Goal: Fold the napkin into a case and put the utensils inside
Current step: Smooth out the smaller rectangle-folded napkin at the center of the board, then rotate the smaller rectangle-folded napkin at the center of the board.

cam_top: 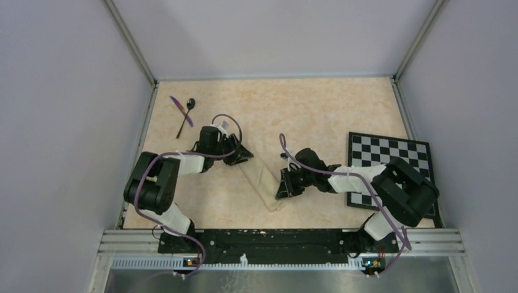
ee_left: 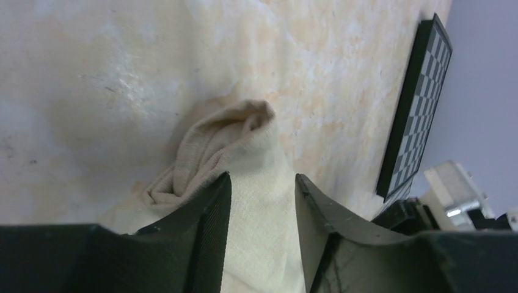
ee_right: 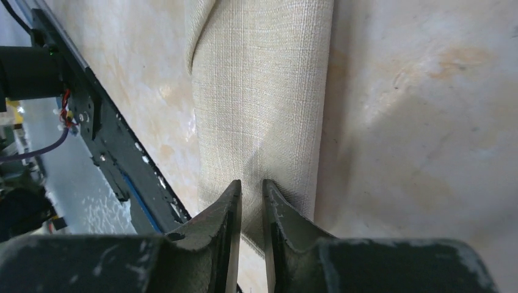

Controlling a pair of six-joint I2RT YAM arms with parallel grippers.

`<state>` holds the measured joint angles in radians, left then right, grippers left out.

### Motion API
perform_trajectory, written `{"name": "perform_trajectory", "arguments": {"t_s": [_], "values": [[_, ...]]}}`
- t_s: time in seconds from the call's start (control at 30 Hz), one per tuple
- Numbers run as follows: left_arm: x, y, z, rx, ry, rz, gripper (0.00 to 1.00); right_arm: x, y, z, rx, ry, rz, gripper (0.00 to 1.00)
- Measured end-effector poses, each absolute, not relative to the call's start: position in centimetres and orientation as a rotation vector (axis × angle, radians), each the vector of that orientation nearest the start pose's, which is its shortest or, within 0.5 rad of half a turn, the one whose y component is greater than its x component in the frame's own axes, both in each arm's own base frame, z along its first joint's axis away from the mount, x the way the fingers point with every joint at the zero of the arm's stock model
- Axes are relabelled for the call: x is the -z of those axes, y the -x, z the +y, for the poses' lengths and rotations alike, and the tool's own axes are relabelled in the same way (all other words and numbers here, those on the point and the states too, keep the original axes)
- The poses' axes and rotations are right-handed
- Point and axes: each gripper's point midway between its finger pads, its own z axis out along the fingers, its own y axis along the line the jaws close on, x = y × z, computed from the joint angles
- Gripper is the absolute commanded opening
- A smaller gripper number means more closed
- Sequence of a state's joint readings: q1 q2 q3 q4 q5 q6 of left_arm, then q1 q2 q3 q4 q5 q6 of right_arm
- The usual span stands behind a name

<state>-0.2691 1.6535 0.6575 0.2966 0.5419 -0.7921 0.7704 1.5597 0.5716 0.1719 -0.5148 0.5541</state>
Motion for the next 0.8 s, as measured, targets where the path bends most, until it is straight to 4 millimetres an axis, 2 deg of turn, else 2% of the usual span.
{"name": "perform_trajectory", "arguments": {"t_s": [0.13,0.23,0.33,0.37,0.4,0.47,0.5,0.53,0.7,0.8], "values": [[-6.9,-31.8,-21.0,1.156,0.264,2.372,0.55,-4.4,-16.7,29.9,-1.100,0.583,2.534,0.24],[-8.6,-32.4,-21.5,1.182,0.228,2.337,0.55,-7.0,-17.2,31.7,-1.165,0.623,2.456,0.25],[-8.6,-33.1,-21.6,1.174,0.227,2.329,0.55,-8.3,-16.7,33.5,-1.277,0.650,2.396,0.25],[-6.1,-33.6,-21.4,1.132,0.268,2.377,0.56,-6.5,-15.5,34.4,-1.345,0.654,2.427,0.25],[-5.9,-33.6,-21.3,1.129,0.273,2.383,0.57,-6.3,-15.4,34.4,-1.346,0.654,2.432,0.25],[-4.4,-33.5,-21.4,1.132,0.287,2.417,0.59,-4.0,-14.8,33.7,-1.328,0.636,2.484,0.25],[-4.5,-33.6,-21.6,1.145,0.281,2.412,0.60,-2.6,-14.4,33.0,-1.300,0.623,2.524,0.25],[-4.6,-33.8,-21.7,1.149,0.270,2.407,0.63,-2.0,-14.2,32.8,-1.311,0.609,2.541,0.25],[-5.7,-33.3,-21.4,1.090,0.210,2.400,0.75,-2.3,-15.0,32.0,-1.208,0.619,2.521,0.28],[-8.0,-32.7,-20.5,1.032,0.174,2.381,0.78,-2.4,-16.3,29.9,-1.010,0.586,2.546,0.34]]}}
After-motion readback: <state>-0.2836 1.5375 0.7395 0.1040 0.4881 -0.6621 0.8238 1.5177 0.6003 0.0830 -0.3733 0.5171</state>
